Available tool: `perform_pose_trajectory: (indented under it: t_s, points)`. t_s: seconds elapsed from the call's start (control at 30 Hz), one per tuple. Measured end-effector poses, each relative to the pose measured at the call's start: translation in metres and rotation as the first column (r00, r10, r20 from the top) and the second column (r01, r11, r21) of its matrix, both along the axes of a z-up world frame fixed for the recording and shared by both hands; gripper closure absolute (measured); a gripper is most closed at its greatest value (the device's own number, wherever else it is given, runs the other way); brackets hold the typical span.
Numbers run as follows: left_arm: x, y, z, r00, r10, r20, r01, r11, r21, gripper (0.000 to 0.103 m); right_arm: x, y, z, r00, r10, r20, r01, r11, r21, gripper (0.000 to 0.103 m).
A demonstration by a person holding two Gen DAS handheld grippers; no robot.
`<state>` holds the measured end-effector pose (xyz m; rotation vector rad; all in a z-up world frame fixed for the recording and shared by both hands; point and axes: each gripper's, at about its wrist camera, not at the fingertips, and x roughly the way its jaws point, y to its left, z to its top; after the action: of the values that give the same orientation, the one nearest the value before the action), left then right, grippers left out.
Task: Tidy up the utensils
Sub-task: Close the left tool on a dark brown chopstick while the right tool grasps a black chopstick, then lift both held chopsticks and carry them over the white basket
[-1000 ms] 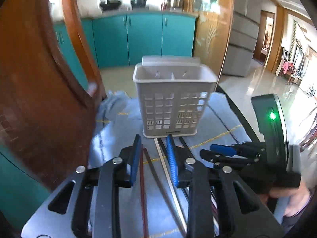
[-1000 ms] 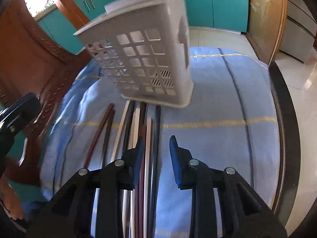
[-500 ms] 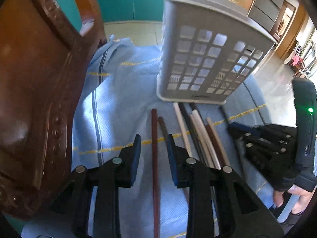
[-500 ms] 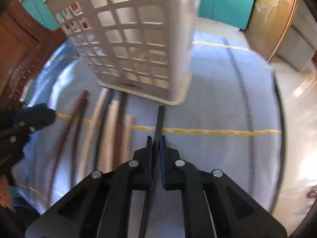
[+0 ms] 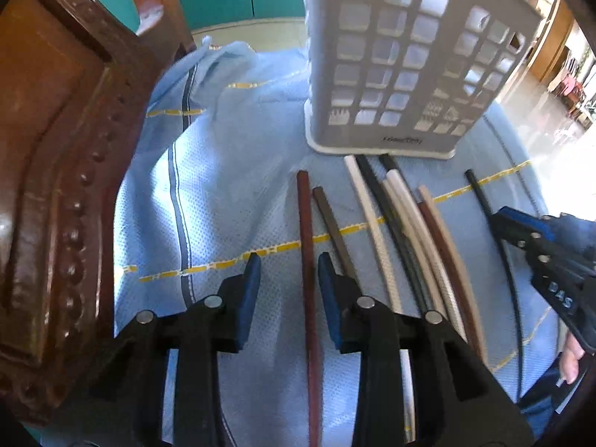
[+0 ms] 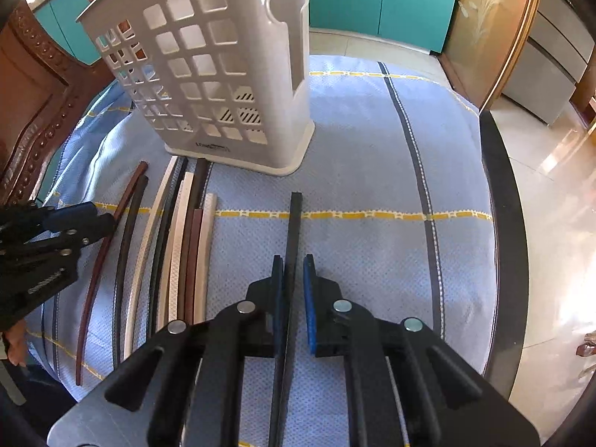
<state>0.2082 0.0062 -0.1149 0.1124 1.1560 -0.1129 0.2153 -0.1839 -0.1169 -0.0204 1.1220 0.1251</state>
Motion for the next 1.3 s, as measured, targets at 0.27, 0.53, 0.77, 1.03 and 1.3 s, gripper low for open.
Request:
perform_pose_trajectory:
  t_s: [0.27, 0.53, 0.77, 1.03, 1.3]
  points:
    - [0.017, -0.002, -0.012, 1.0, 0.011, 0.01, -0.011, 1.0, 0.007, 0.069, 0.001, 0.008, -0.008, 1.0, -0.012, -0.001, 0.012, 1.0, -0.01, 0.08]
    - [0.036, -0.013, -0.009, 1.0, 0.009, 0.018, -0.009, 1.0, 0.001, 0.086, 0.001, 0.027, -0.013, 1.0, 0.008, 0.014, -0.007, 0.998, -0.068, 0.093]
    - [0.037, -0.026, -0.008, 0.999, -0.017, 0.045, 0.017, 1.0, 0.009, 0.096, -0.004, 0.016, -0.002, 0.998, 0.017, 0.065, -0.018, 1.0, 0.009, 0.096]
    - [0.008, -0.035, 0.027, 0.981, -0.032, 0.194, 0.033, 0.999, 0.001, 0.096, -0.026, 0.01, 0.04, 0.976, 0.051, 0.211, -0.059, 0.998, 0.032, 0.096]
    - [-0.058, -0.038, 0.091, 0.901, -0.06, 0.43, 0.074, 0.997, -0.016, 0.096, -0.071, -0.014, 0.107, 0.913, 0.058, 0.403, -0.117, 0.986, 0.122, 0.096]
